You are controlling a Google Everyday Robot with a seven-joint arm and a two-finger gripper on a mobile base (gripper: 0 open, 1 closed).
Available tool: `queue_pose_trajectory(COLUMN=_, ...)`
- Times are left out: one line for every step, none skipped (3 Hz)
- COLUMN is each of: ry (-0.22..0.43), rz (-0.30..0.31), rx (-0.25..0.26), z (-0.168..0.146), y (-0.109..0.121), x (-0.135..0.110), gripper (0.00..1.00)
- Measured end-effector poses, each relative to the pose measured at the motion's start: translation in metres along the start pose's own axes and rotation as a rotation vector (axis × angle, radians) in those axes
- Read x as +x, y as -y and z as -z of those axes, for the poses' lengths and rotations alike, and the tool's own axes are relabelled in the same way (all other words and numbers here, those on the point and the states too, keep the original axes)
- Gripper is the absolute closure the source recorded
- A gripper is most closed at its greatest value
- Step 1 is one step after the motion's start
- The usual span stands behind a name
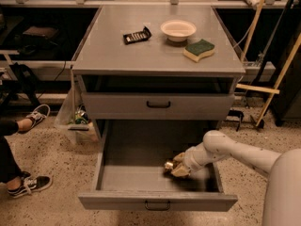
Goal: Place orange can into middle drawer
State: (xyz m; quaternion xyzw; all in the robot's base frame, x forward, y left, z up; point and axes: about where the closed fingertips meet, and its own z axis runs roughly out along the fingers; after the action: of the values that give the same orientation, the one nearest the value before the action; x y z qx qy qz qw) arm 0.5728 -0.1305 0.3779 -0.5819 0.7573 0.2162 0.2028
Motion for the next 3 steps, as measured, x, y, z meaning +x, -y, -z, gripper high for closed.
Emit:
queue_pose_trajectory(ry=0.0, rz=-0.001, rx=-0.003, z=-0.0016, y=-0.0008, x=0.0007, gripper=0.81)
queue_pose_trajectory(ry=0.0, rz=-0.001, rx=-0.003, z=-0.0017, y=-0.0008, x=0.0007, gripper=0.58)
queue_pose_trajectory(ry=0.0, rz=-0.001, rx=-0.003, z=-0.0017, y=-0.0009, x=0.0007, gripper=0.35)
